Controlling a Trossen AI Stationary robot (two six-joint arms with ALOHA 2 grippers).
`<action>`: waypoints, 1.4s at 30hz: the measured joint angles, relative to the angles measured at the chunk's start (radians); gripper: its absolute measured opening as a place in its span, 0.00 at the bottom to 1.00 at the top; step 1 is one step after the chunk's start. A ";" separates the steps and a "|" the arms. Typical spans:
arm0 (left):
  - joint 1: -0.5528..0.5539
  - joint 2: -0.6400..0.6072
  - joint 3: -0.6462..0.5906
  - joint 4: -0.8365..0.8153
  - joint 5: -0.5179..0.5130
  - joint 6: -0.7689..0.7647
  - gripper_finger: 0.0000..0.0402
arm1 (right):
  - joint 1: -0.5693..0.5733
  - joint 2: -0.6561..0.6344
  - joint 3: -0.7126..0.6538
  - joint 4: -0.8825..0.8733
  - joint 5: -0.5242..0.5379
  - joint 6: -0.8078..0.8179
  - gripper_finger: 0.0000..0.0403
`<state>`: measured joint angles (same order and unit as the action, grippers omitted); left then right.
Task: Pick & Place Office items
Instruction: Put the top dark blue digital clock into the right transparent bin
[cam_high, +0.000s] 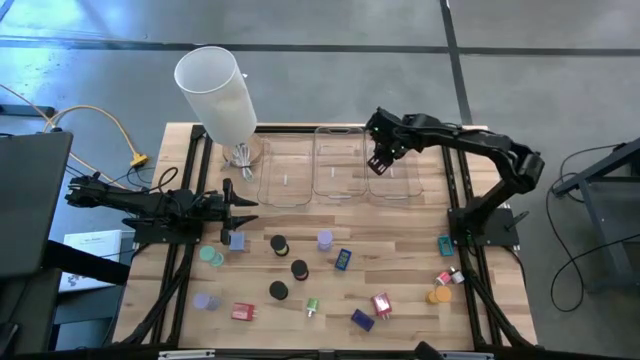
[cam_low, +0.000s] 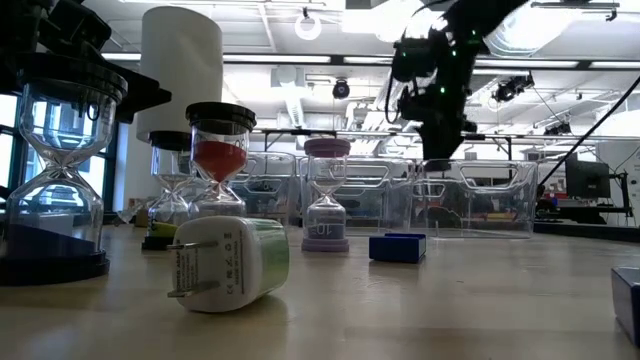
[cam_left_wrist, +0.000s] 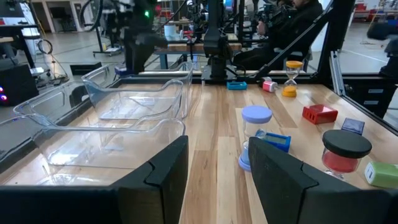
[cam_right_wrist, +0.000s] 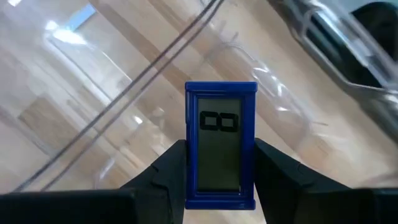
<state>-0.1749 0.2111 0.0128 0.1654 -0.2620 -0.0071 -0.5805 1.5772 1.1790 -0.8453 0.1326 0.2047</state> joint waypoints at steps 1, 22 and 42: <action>0.000 0.000 0.000 0.000 0.000 0.000 0.41 | -0.006 0.000 -0.017 0.011 -0.001 0.001 0.34; 0.000 0.000 0.000 0.000 0.000 0.000 0.41 | -0.024 0.000 -0.185 0.183 -0.038 0.034 0.34; 0.000 0.000 0.000 0.000 0.000 0.000 0.41 | -0.030 0.150 -0.185 0.252 -0.080 0.010 0.44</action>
<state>-0.1753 0.2112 0.0128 0.1654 -0.2623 -0.0071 -0.6109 1.7271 0.9943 -0.5930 0.0522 0.2147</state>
